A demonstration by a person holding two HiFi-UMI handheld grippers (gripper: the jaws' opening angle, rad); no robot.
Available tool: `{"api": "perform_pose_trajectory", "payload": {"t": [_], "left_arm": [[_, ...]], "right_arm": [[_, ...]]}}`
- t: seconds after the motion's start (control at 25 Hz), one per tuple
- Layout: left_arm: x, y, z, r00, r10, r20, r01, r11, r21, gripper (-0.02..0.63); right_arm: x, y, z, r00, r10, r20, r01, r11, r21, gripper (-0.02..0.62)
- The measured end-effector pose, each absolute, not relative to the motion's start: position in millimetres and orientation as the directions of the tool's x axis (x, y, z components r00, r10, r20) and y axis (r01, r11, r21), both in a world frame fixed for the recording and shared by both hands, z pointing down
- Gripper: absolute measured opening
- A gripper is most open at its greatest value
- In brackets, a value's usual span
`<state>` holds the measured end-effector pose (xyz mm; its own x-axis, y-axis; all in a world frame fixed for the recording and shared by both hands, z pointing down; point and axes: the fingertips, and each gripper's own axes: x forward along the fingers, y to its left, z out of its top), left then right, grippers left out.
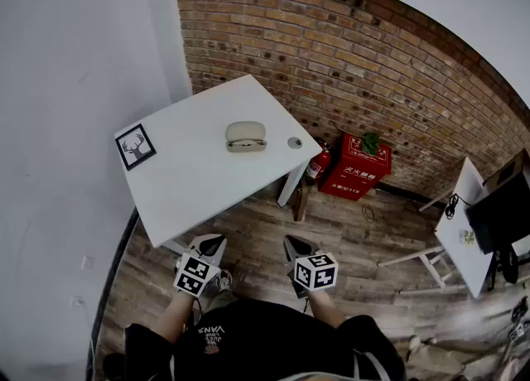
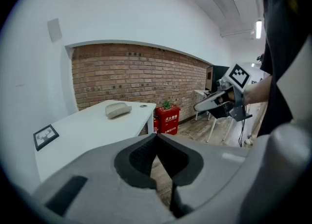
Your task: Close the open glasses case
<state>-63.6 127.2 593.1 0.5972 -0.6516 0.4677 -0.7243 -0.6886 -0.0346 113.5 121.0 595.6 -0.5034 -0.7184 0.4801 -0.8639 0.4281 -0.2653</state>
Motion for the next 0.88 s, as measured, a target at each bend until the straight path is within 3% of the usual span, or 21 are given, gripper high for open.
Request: {"api": "perform_pose_trajectory", "payload": {"t": [0.36, 0.52, 0.56, 0.64, 0.72, 0.88], "left_arm": [[-56, 149, 586, 0.588, -0.671, 0.451, -0.737, -0.675, -0.043, 0.009], [-52, 153, 578, 0.579, -0.708, 0.405, -0.761, -0.647, -0.043, 0.01], [-50, 153, 577, 0.58, -0.713, 0.394, -0.766, -0.642, -0.033, 0.058], [-44, 154, 575, 0.589, -0.714, 0.38, -0.77, -0.639, -0.007, 0.252], [-40, 153, 574, 0.593, -0.719, 0.362, -0.77, -0.638, -0.007, 0.281], [-41, 144, 578, 0.602, -0.711, 0.364, -0.763, -0.647, -0.002, 0.321]], "right_arm": [[118, 141, 589, -0.521, -0.72, 0.459, -0.854, 0.447, -0.267, 0.0], [122, 140, 579, -0.557, -0.744, 0.37, -0.824, 0.435, -0.364, 0.002], [122, 140, 577, -0.557, -0.75, 0.355, -0.822, 0.438, -0.365, 0.002], [122, 139, 574, -0.559, -0.756, 0.34, -0.823, 0.455, -0.34, 0.087], [121, 139, 574, -0.566, -0.752, 0.338, -0.82, 0.472, -0.323, 0.152], [116, 131, 578, -0.572, -0.745, 0.342, -0.816, 0.476, -0.328, 0.212]]}}
